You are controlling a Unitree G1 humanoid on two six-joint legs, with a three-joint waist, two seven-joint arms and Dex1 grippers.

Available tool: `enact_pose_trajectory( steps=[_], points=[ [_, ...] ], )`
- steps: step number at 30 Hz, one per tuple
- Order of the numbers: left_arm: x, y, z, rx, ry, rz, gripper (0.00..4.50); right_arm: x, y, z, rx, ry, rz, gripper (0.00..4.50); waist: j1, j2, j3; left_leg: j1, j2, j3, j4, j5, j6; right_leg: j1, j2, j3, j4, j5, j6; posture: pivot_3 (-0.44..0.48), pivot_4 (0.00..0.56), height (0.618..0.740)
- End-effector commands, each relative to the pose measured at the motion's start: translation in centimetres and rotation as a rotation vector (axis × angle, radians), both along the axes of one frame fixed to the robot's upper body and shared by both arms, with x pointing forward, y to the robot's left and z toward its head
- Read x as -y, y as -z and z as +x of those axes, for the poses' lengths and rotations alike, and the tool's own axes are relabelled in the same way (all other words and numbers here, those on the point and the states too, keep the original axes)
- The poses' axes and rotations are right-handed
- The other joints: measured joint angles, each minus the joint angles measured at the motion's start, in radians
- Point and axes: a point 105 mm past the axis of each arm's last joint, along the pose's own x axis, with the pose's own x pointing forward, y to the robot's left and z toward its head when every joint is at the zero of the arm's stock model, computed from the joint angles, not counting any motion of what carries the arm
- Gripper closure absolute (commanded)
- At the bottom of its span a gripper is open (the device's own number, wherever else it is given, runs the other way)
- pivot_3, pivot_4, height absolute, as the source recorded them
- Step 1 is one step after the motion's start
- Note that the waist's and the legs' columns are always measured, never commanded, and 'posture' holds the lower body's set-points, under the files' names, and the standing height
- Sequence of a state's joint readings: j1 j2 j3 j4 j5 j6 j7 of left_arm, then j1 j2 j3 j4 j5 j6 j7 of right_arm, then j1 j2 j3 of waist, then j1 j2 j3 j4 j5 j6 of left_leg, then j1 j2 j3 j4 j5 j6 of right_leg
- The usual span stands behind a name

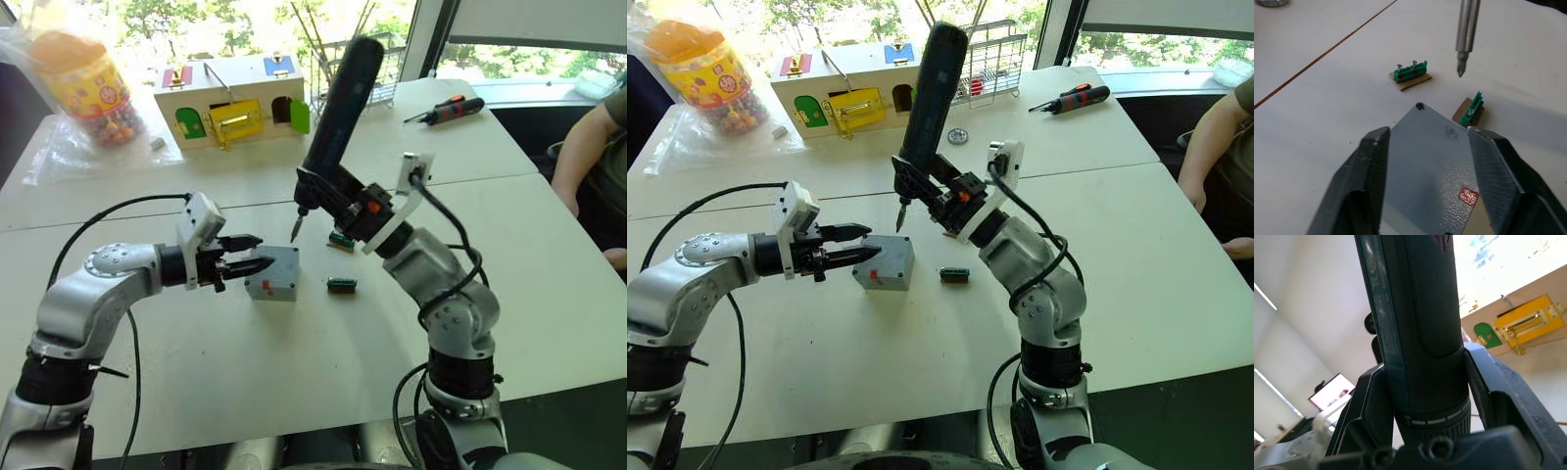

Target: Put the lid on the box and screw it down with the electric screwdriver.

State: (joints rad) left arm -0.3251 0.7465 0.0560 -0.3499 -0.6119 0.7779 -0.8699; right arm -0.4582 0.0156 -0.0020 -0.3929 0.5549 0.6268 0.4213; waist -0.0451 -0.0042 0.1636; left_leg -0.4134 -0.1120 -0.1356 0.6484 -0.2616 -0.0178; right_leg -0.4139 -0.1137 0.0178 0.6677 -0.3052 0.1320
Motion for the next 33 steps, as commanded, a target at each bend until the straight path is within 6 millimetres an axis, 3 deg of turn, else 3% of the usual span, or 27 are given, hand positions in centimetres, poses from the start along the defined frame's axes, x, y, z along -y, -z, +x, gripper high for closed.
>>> enact_pose_trajectory(
  steps=[1, 8, 16, 33],
  points=[
    [0.0, -0.4, -0.5, 0.030, -0.004, 0.012, 1.79, -0.4, -1.0, -0.6, 0.114, 0.003, -0.021, 2.67, 0.001, 0.000, 0.000, 0.000, 0.000, 0.000, 0.000, 0.000, 0.000, 0.000, 0.000, 0.000, 0.000, 0.000, 0.000, 0.000, 0.150, 0.740],
    [-0.2, 1.8, -0.5, 0.010, -0.019, 0.070, 1.79, -0.3, 0.7, 0.5, 0.120, 0.053, -0.074, 2.67, 0.002, 0.000, 0.000, 0.000, 0.000, 0.000, 0.000, 0.000, 0.000, 0.000, 0.000, 0.000, 0.000, 0.000, 0.000, 0.000, 0.150, 0.740],
    [0.6, 3.1, -0.5, 0.016, -0.003, 0.089, 1.79, -0.5, 0.9, 0.8, 0.126, 0.088, -0.066, 2.67, 0.002, 0.000, 0.000, 0.001, 0.000, 0.000, 0.000, 0.000, 0.000, 0.001, 0.000, 0.000, 0.000, 0.000, 0.000, 0.000, 0.150, 0.740],
    [0.7, 4.1, -0.3, 0.016, 0.006, 0.118, 1.79, -1.3, 2.9, 1.0, 0.127, 0.099, -0.158, 2.67, 0.003, 0.000, -0.001, 0.005, 0.000, 0.000, 0.000, 0.000, 0.000, 0.004, 0.000, 0.000, 0.000, 0.000, 0.000, 0.000, 0.150, 0.740]
  ],
)
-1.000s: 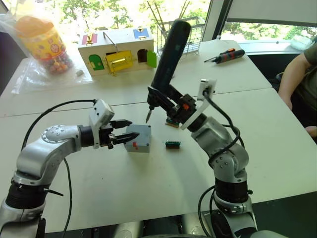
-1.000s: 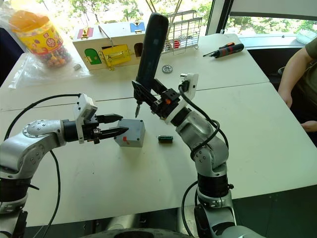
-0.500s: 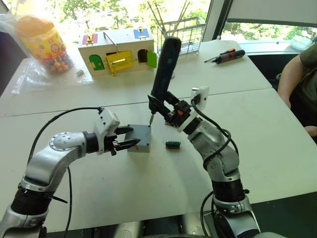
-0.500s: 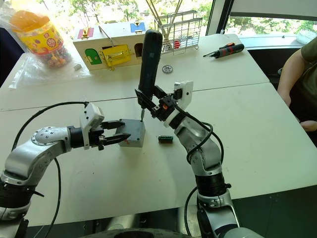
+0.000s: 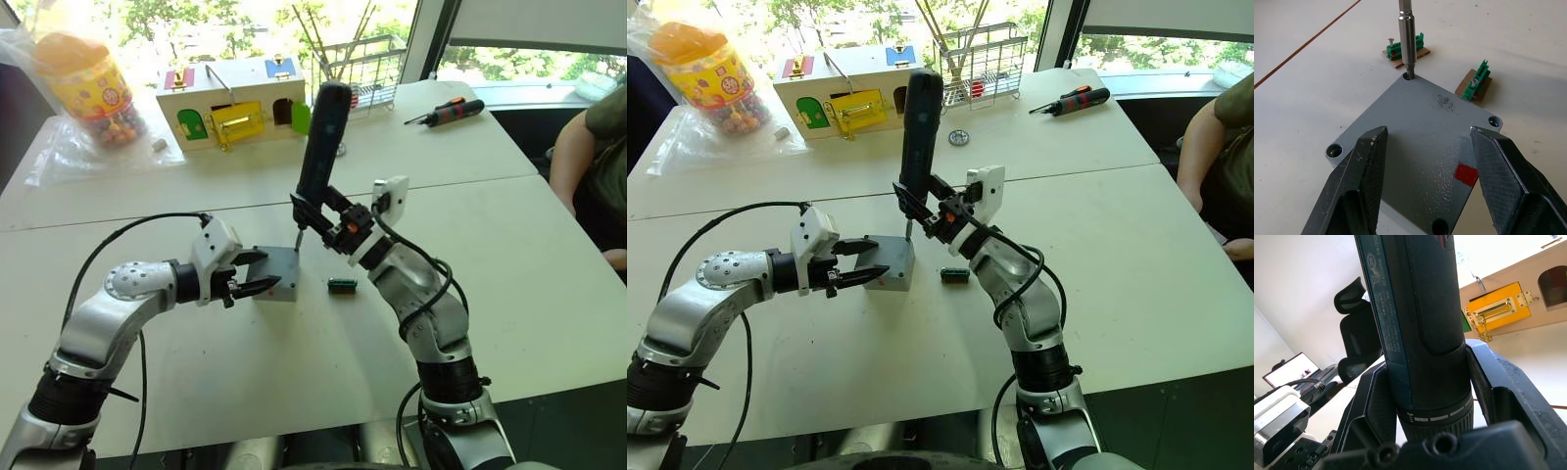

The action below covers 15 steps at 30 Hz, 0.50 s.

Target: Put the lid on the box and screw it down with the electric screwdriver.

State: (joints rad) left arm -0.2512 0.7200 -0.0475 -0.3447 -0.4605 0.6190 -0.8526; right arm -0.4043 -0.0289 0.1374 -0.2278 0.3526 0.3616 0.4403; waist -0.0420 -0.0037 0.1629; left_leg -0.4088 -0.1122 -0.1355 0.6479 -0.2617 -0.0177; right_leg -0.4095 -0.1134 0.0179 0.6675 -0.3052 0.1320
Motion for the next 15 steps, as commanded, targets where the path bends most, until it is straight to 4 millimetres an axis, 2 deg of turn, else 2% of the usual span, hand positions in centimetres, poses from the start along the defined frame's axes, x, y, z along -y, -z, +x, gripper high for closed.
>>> enact_pose_trajectory(
  steps=[1, 6, 10, 15],
  points=[
    [-0.1, 1.1, 0.0, -0.039, -0.003, 0.021, 1.79, -0.6, -0.6, -0.3, 0.066, -0.004, -0.017, 2.67, 0.000, 0.000, 0.000, 0.000, 0.000, 0.000, 0.000, 0.000, 0.000, 0.000, 0.000, 0.000, 0.000, 0.000, 0.000, 0.000, 0.150, 0.740],
    [0.0, 1.4, 0.0, -0.038, -0.003, 0.024, 1.79, -0.5, -0.1, 0.4, 0.050, 0.030, -0.026, 2.67, 0.001, 0.000, -0.002, 0.002, 0.000, 0.000, 0.000, 0.000, 0.000, 0.002, 0.000, 0.000, 0.000, 0.000, 0.000, 0.000, 0.150, 0.740],
    [0.0, 1.7, 0.0, -0.041, -0.003, 0.030, 1.79, 0.3, -0.4, 1.5, 0.008, 0.083, 0.034, 2.67, 0.001, 0.001, -0.005, 0.002, 0.000, 0.000, 0.000, 0.000, 0.000, 0.002, 0.000, 0.000, 0.000, 0.000, 0.000, 0.000, 0.150, 0.740],
    [0.0, 1.9, -0.1, -0.044, 0.000, 0.031, 1.79, 0.4, -0.5, 1.5, -0.005, 0.082, 0.048, 2.67, 0.002, 0.001, -0.005, 0.002, 0.000, 0.000, 0.000, 0.000, 0.000, 0.002, 0.000, 0.000, 0.000, 0.000, 0.000, 0.000, 0.150, 0.740]
  ],
)
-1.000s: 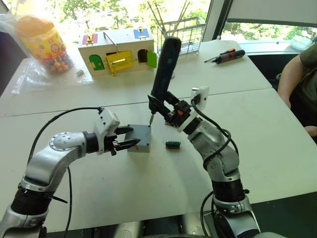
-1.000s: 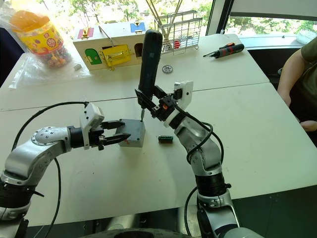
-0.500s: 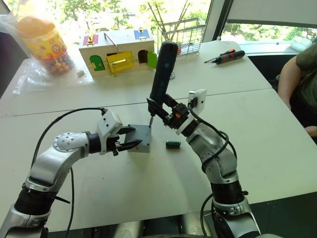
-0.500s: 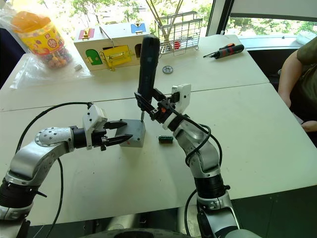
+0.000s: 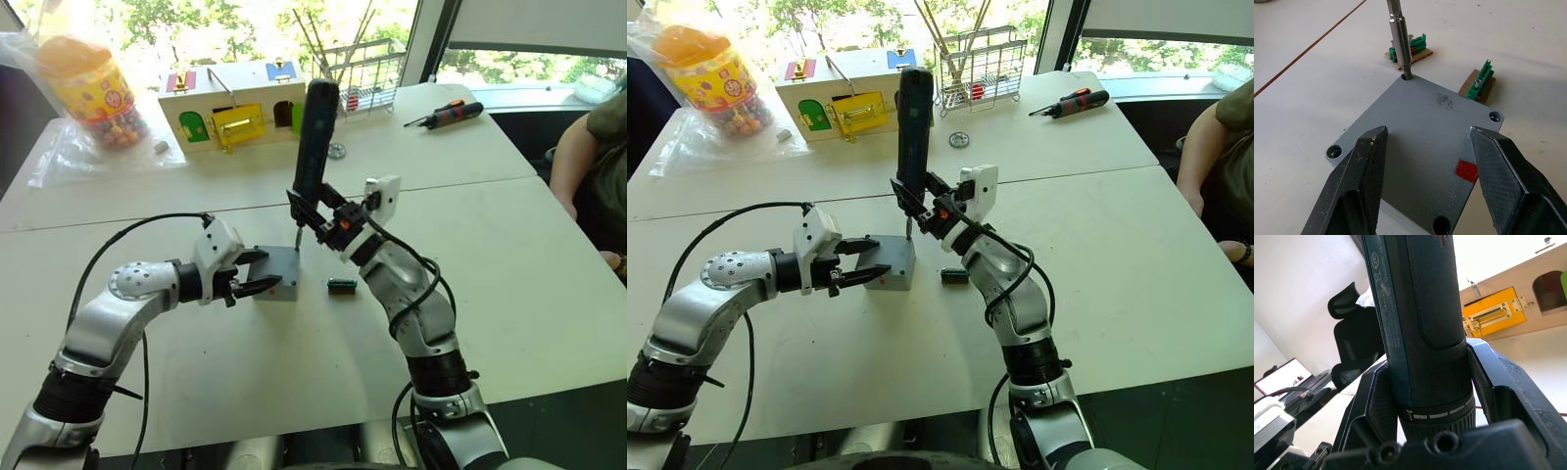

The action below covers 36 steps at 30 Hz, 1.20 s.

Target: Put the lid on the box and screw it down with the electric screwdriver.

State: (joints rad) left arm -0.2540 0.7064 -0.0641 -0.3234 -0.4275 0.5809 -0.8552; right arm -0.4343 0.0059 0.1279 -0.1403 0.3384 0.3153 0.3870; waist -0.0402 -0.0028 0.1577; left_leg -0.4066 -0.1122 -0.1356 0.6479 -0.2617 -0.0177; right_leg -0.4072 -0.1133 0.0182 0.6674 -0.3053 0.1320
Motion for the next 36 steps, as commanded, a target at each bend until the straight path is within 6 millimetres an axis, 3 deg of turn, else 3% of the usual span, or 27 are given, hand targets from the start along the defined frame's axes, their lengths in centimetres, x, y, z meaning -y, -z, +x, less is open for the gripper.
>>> enact_pose_trajectory(
  steps=[1, 9, 15, 24, 29, 36],
  points=[
    [-0.2, 1.7, -0.3, -0.065, -0.004, 0.022, 1.79, 0.4, -0.8, 0.0, 0.029, 0.015, 0.006, 2.67, 0.000, 0.000, 0.000, 0.000, 0.000, 0.000, 0.000, 0.000, 0.000, 0.000, 0.000, 0.000, 0.000, 0.000, 0.000, 0.000, 0.150, 0.740],
    [-0.2, 2.2, -0.3, -0.074, 0.003, 0.036, 1.79, -1.1, 1.2, -1.4, 0.090, -0.041, -0.163, 2.67, 0.001, 0.003, -0.007, 0.001, 0.000, 0.000, 0.000, 0.000, 0.000, 0.000, 0.000, 0.000, 0.000, 0.000, 0.000, 0.000, 0.150, 0.740],
    [-0.4, 2.8, -0.3, -0.084, 0.003, 0.045, 1.79, -1.7, 3.9, -1.2, 0.015, -0.026, -0.225, 2.67, 0.003, 0.004, -0.012, 0.017, 0.000, 0.000, -0.005, -0.001, 0.002, 0.012, 0.000, 0.000, -0.003, 0.000, 0.000, 0.000, 0.150, 0.740],
    [-0.4, 3.3, -0.3, -0.094, 0.002, 0.046, 1.79, -1.7, 6.9, -1.5, -0.053, -0.021, -0.297, 2.67, 0.004, 0.004, -0.034, 0.018, 0.000, 0.000, -0.007, -0.003, 0.003, 0.012, 0.000, 0.002, -0.004, -0.001, 0.000, 0.000, 0.150, 0.740],
    [-0.3, 3.5, -0.3, -0.096, 0.002, 0.044, 1.79, -1.8, 7.7, -1.6, -0.096, -0.019, -0.286, 2.67, 0.006, 0.005, -0.038, 0.034, 0.001, 0.002, -0.018, -0.006, 0.009, 0.026, 0.001, 0.004, -0.013, -0.001, 0.000, 0.000, 0.150, 0.740],
    [-0.1, 3.4, -0.3, -0.095, 0.003, 0.040, 1.79, -1.7, 7.8, -1.1, -0.105, 0.001, -0.278, 2.67, 0.005, 0.006, -0.040, 0.034, 0.002, 0.002, -0.020, -0.006, 0.009, 0.026, 0.002, 0.004, -0.015, -0.001, 0.000, 0.000, 0.150, 0.740]
  ],
)
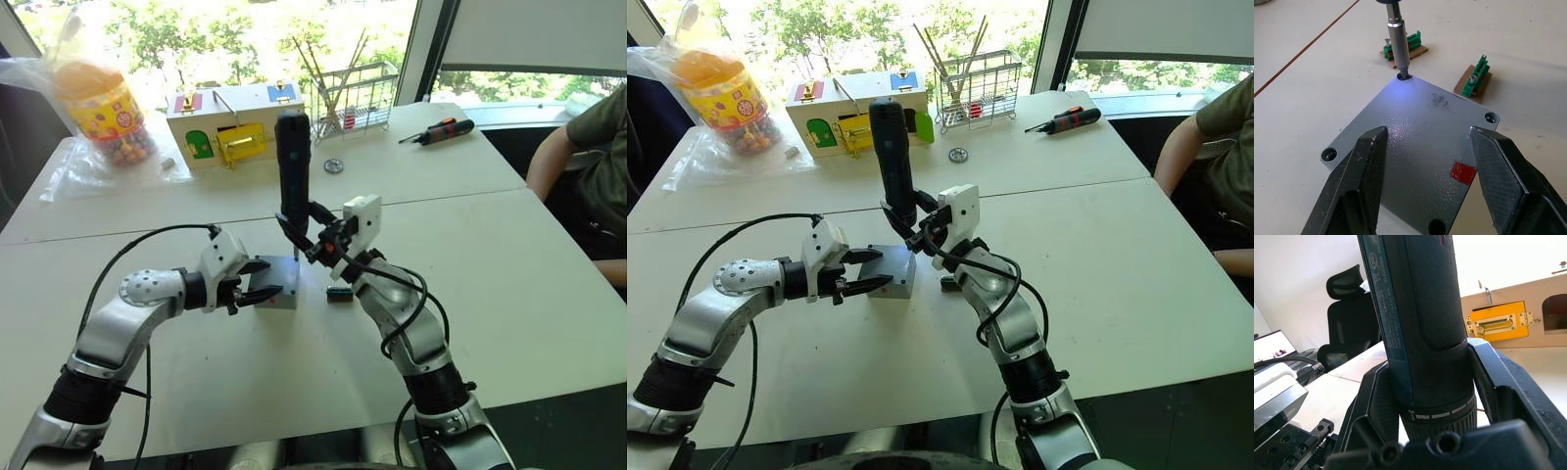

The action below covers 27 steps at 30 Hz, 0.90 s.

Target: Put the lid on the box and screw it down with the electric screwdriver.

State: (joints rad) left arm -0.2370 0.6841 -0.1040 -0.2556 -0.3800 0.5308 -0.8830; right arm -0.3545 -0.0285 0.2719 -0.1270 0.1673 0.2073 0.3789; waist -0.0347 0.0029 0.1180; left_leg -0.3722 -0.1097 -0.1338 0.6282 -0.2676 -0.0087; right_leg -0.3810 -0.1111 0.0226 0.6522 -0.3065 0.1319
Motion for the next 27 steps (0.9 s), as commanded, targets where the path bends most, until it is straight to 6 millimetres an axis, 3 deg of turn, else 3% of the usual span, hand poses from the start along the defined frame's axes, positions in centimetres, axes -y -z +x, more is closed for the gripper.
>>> enact_pose_trajectory(
  steps=[1, 9, 15, 17, 21, 25, 27],
  points=[
    [-0.1, 1.3, -0.3, -0.051, -0.007, 0.023, 1.79, 0.1, 4.8, 0.4, -0.166, 0.016, -0.092, 2.67, 0.000, 0.000, 0.000, 0.000, 0.000, 0.000, 0.000, 0.000, 0.000, 0.000, 0.000, 0.000, 0.000, 0.000, 0.000, 0.000, 0.150, 0.740],
    [0.2, 1.3, -0.3, -0.051, -0.005, 0.020, 1.79, 0.2, 4.3, 0.7, -0.147, 0.020, -0.086, 2.67, 0.004, 0.000, 0.000, 0.000, 0.000, 0.000, 0.000, 0.000, 0.000, 0.000, 0.000, 0.000, -0.001, 0.000, 0.000, 0.000, 0.150, 0.740],
    [0.3, 1.6, -0.2, -0.057, -0.006, 0.018, 1.79, 0.6, 1.7, 0.9, -0.072, 0.030, -0.030, 2.67, 0.017, 0.001, 0.000, 0.000, 0.000, 0.000, 0.000, 0.000, 0.000, 0.000, 0.000, 0.000, -0.002, 0.000, 0.000, 0.000, 0.150, 0.740],
    [0.3, 1.8, -0.2, -0.062, -0.009, 0.017, 1.79, 0.9, -0.8, 0.8, -0.026, 0.023, -0.002, 2.67, 0.019, 0.001, 0.001, 0.000, 0.000, 0.000, 0.000, 0.000, 0.000, 0.000, 0.000, 0.000, -0.002, 0.000, 0.000, 0.000, 0.150, 0.740],
    [0.0, 2.0, -0.2, -0.072, -0.011, 0.017, 1.79, 1.4, -9.1, -0.5, 0.094, -0.051, 0.137, 2.67, 0.022, 0.002, 0.007, -0.003, 0.000, 0.000, 0.000, 0.000, 0.000, -0.003, 0.000, 0.000, -0.002, 0.000, 0.000, 0.000, 0.150, 0.740],
    [0.0, 1.4, 0.1, -0.078, -0.019, -0.035, 1.79, 3.0, -14.7, -1.3, 0.090, -0.100, 0.345, 2.67, 0.020, 0.003, 0.008, -0.012, 0.000, -0.001, 0.000, 0.001, -0.002, -0.012, -0.001, 0.000, 0.000, 0.000, 0.000, 0.000, 0.150, 0.740],
    [0.0, 0.3, 0.4, -0.076, -0.030, -0.093, 1.79, 4.2, -16.2, -0.9, 0.064, -0.081, 0.421, 2.67, 0.020, 0.003, 0.008, -0.014, 0.001, -0.001, 0.000, 0.005, -0.009, -0.013, -0.001, 0.000, 0.000, 0.000, -0.001, 0.000, 0.150, 0.740]
  ],
)
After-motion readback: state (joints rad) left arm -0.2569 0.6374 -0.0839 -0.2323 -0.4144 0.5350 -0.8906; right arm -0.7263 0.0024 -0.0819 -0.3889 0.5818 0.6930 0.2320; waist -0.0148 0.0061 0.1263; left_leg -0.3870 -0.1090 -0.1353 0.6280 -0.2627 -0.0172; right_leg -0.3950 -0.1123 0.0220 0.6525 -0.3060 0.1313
